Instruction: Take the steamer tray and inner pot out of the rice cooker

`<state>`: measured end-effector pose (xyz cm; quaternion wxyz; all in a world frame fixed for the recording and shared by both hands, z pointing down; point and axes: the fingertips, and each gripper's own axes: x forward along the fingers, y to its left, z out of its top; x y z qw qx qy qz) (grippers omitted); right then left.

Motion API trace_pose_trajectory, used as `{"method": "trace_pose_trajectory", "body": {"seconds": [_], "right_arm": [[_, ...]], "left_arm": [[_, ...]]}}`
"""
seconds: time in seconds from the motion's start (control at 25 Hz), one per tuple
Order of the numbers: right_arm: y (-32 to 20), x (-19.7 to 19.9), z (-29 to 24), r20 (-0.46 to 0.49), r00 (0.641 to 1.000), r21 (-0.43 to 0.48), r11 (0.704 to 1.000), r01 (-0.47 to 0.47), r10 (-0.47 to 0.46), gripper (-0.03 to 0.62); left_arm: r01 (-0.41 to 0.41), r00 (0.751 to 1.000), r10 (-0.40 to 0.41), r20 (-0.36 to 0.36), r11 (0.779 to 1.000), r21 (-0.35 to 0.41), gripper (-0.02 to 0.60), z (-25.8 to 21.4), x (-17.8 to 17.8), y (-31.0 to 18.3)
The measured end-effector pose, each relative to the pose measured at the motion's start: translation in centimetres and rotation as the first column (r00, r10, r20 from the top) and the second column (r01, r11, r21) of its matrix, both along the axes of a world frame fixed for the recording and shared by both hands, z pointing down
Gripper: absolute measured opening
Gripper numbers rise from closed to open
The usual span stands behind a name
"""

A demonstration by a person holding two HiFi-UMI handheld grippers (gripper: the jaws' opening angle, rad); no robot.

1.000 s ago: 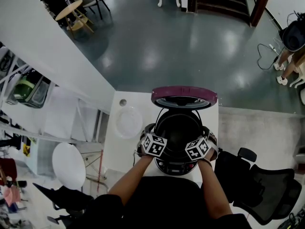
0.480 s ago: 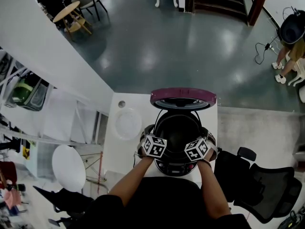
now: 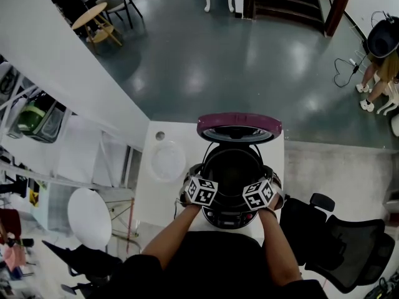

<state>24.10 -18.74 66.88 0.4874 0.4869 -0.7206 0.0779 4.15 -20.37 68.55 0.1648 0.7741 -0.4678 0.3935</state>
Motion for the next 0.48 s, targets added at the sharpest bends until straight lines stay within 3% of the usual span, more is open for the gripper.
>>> {"method": "trace_pose_trajectory", "body": {"seconds": [0.48], "right_arm": [[-0.1, 0.1, -1.2, 0.071, 0.997, 0.017, 1.000, -0.018, 0.017, 0.080]], "left_arm": [[0.033, 0.998, -0.033, -0.051, 0.999, 0.000, 0.060, -1.8, 0.3, 0.5]]}}
